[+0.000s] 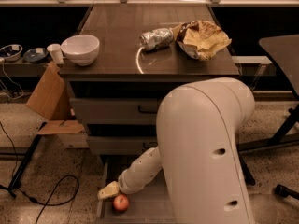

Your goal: Pick apple from bottom drawer and place on counter

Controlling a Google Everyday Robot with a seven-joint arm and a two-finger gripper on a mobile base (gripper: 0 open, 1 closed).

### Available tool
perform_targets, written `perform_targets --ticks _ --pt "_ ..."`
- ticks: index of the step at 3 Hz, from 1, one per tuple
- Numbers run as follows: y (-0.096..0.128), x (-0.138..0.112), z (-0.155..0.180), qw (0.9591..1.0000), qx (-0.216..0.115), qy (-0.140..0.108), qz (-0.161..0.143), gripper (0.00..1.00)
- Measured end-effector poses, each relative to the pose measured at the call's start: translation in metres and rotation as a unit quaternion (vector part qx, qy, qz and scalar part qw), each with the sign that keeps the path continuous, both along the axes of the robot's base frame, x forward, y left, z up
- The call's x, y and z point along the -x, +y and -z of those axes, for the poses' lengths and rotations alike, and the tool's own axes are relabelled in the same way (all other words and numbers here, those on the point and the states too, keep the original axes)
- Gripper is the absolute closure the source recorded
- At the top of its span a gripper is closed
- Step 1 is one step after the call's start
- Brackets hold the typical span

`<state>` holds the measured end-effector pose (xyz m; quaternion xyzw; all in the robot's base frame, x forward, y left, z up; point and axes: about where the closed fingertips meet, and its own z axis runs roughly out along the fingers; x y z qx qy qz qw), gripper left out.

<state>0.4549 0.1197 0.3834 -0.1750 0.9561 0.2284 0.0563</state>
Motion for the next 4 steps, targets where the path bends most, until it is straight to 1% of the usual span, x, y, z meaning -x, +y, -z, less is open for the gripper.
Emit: perform_targets --ticks 1,2,3,4 --pt "0.0 0.0 0.0 1.0 0.0 0.0 0.0 0.0" --pt "0.007 -0.007 0.024 0.9999 -0.014 0.008 0.003 0.0" --pt "0.003 -0.018 0.052 0.9996 -0.02 0.01 0.019 0.0" --pt "0.0 -0.026 0.087 0.9985 -0.032 0.019 0.041 0.0"
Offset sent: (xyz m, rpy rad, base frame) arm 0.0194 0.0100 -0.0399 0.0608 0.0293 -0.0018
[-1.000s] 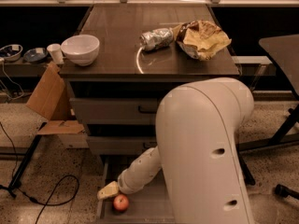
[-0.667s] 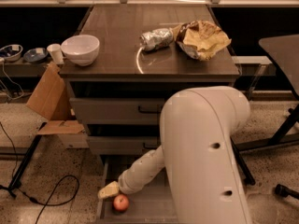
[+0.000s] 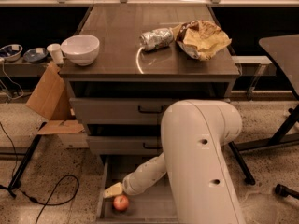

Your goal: Pick apple from bottom drawer and place on counter

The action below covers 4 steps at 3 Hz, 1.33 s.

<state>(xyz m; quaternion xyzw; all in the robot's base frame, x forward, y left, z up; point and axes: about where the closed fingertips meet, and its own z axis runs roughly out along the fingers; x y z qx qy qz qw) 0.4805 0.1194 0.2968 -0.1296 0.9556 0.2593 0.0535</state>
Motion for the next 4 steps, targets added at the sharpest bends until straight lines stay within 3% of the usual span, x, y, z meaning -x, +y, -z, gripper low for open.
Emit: perform_targets --ticks 4 --pt "0.032 -0.015 0.135 0.997 -0.033 0.064 0.028 0.0"
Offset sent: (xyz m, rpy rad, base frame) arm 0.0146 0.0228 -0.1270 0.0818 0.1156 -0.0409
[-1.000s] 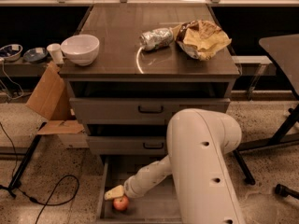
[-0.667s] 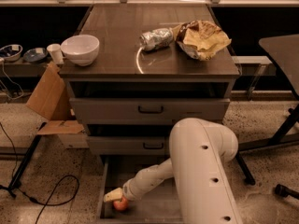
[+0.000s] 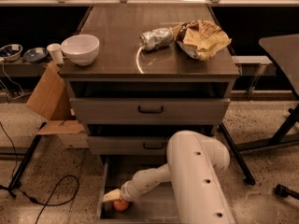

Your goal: Pick apple from bottom drawer and place on counter

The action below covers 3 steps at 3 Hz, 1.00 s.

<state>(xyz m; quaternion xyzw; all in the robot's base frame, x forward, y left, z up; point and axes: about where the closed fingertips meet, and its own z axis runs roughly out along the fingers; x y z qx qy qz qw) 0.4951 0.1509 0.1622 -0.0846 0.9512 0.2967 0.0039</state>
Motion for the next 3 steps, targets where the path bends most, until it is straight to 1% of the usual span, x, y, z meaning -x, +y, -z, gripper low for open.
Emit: perform_targets --ticks 1,3 --pt "0.001 -0.005 0.014 0.9999 0.001 0.009 0.01 0.0" --pt "0.0 -0.007 0.029 0.9995 0.011 0.024 0.019 0.0"
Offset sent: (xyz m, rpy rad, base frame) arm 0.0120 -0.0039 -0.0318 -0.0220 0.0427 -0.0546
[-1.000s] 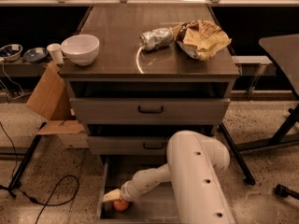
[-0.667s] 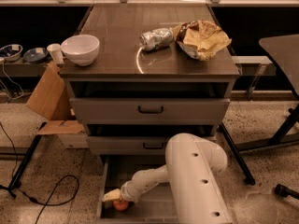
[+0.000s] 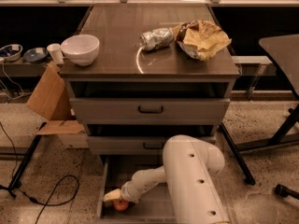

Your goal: Pick apple from bottom drawer and place on counter

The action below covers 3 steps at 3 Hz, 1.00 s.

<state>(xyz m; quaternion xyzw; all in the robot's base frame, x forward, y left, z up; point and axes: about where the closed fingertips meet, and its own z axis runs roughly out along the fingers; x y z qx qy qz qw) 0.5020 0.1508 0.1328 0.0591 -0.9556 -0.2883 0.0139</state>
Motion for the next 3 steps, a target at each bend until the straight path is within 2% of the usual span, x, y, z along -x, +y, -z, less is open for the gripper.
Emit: perform_targets --ticks 1,3 --pt "0.0007 0.0003 0.0052 0.9999 0.007 0.008 0.0 0.18" --pt "-0.0061 0.0003 0.0046 0.9998 0.016 0.011 0.01 0.65"
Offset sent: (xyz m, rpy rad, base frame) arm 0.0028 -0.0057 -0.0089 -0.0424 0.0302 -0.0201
